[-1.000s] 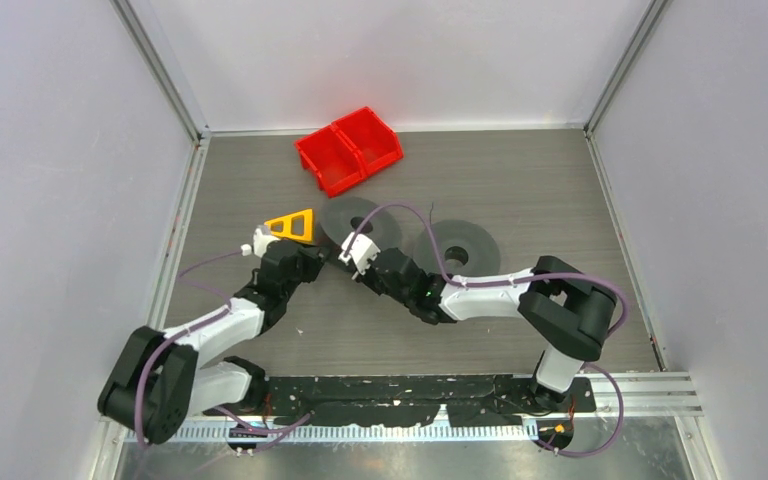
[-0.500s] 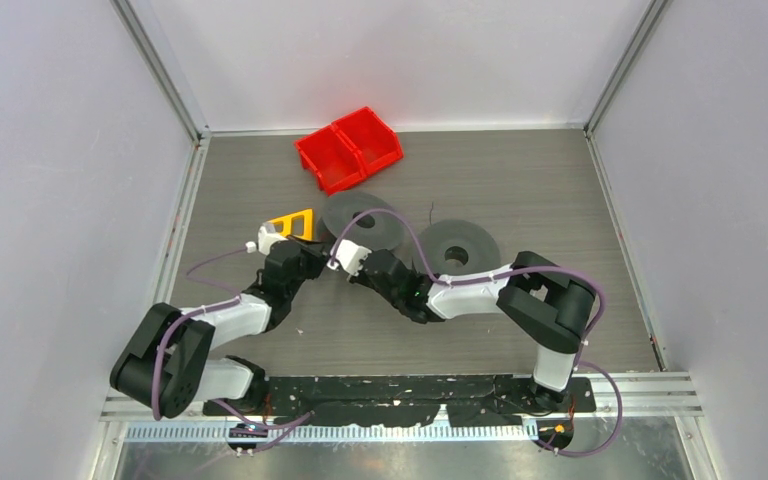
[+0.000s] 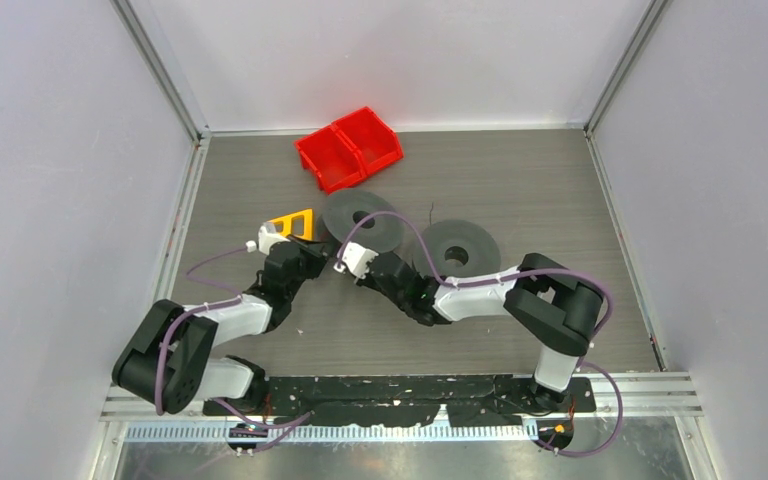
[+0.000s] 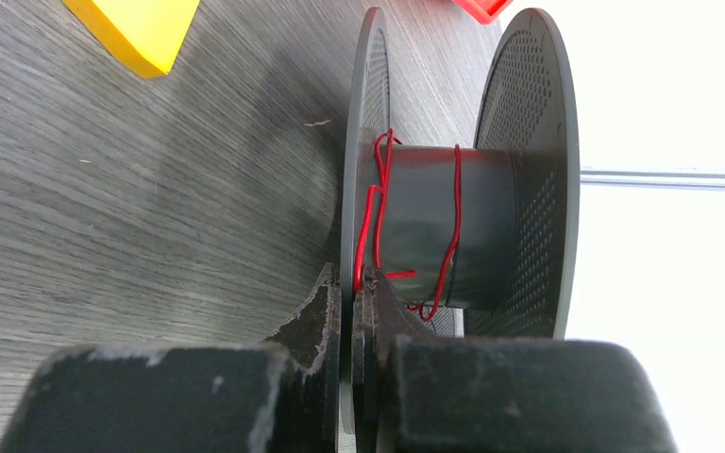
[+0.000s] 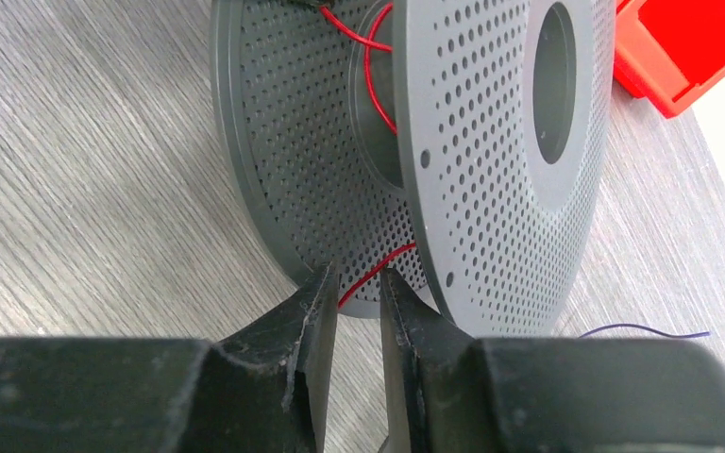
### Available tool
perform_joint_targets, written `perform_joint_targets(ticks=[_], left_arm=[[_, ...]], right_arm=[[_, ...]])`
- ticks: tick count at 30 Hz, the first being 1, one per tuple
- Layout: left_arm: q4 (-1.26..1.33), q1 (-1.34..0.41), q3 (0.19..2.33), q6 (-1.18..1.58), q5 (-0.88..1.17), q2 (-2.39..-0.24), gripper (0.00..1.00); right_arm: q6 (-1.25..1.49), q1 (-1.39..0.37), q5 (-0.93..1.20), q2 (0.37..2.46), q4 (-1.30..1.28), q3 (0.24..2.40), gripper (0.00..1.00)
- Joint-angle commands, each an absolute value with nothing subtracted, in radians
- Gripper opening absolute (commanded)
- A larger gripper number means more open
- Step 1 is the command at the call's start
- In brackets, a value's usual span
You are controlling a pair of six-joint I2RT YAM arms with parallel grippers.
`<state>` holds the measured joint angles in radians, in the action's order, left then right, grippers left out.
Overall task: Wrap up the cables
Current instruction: Place the cable reel at the center of the board.
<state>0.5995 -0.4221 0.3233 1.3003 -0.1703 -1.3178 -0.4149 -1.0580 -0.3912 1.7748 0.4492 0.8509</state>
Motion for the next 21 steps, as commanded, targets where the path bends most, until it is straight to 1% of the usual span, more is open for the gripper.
perform_joint_targets(ticks=[1,12,14,16,20,21], left_arm=[[0.612,-0.42,0.322,1.256,-0.139,-1.34,0.0],[0.605,-0.416,0.327,1.252,-0.134,-1.34,0.0],[0.614,-0.416,0.323,1.254,-0.132,-1.343,0.0],[0.645,-0.416,0.311,1.263,-0.131,-1.348,0.0],[0.709,-0.414,0.288,1.291,-0.126,-1.362,0.0],[0.735,-0.414,0.281,1.298,-0.123,-1.369,0.0]], right_arm=[[-0.363,-1.049,-0.38,1.727,0.417,0.835,0.3],[-0.345,-1.031,-0.385,1.697,0.42,0.817,0.35],[-0.324,-1.025,-0.365,1.7,0.418,0.821,0.3],[-0.281,-1.022,-0.343,1.702,0.416,0.826,0.23],[-0.079,-1.006,-0.275,1.689,0.422,0.824,0.14],[-0.001,-1.004,-0.238,1.687,0.455,0.818,0.13]])
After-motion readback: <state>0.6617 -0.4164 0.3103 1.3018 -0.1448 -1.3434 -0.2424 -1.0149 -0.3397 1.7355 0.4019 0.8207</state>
